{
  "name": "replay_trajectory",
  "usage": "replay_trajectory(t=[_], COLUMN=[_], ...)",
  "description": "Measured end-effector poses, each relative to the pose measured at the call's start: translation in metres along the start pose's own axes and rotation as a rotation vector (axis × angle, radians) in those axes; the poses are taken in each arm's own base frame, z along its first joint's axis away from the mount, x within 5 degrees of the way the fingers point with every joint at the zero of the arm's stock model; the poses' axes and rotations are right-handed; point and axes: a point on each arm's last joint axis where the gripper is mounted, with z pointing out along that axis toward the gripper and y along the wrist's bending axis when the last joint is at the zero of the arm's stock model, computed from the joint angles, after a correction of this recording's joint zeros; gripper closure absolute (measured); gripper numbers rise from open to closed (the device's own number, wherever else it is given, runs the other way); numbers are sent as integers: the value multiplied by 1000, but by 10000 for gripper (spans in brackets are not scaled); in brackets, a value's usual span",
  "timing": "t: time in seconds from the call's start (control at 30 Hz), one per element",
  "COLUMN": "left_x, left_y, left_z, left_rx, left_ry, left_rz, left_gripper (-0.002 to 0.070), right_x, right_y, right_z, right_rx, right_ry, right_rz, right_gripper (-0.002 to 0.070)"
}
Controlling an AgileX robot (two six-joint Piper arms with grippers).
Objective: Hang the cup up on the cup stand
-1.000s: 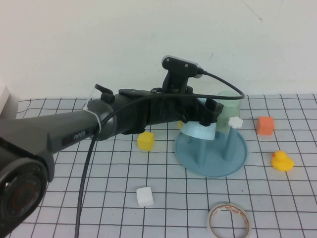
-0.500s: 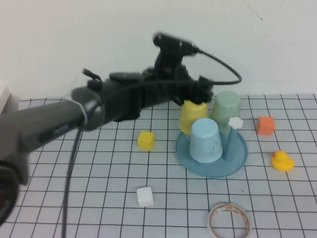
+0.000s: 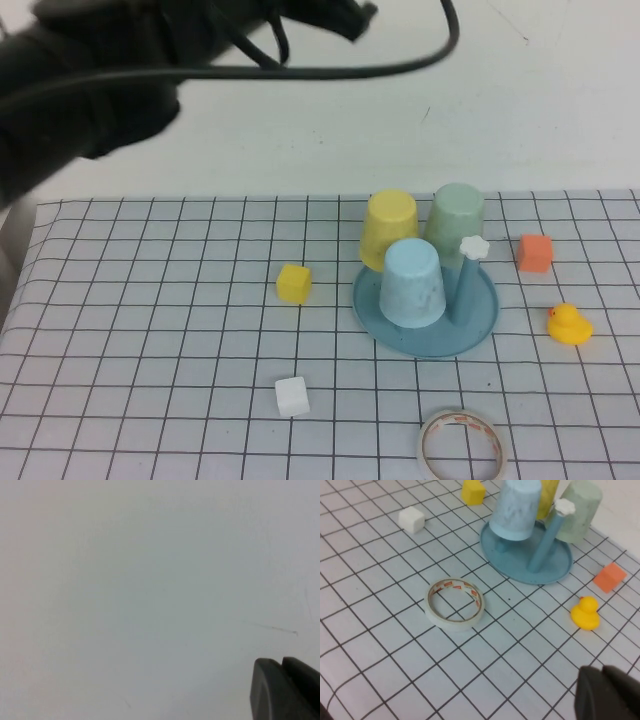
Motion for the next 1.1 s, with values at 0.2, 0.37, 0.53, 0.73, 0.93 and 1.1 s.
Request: replay_trajectory(t=[0.2,0.37,0.53,0.73,0.93,1.1], left_x=[-64,-88,-69,-20,38,78], left_y=[20,29,24,9,-10,-22], left_z=[-60,-109,-144,-175,-192,-198], left_rx=[-47,-70,-62,-26,29,65], left_ry=[-174,-253,-218,-111,28,134], left_rz=[-7,-8,-1,-6,-4,-3], left_gripper=[675,675,675,675,676,676], right_x=[-12,-32,-29,-18,0,6], right_y=[2,6,10,30,44,47], right_z=[-1,-7,-1,24,46,52], right_rx=[-32,-90,-97,-145,-171,-173], right_ry=[-129,-351,-350,-379,-340,-321], right_rz=[67,81,68,9,-35,-50], right_gripper=[676,676,676,676,676,676])
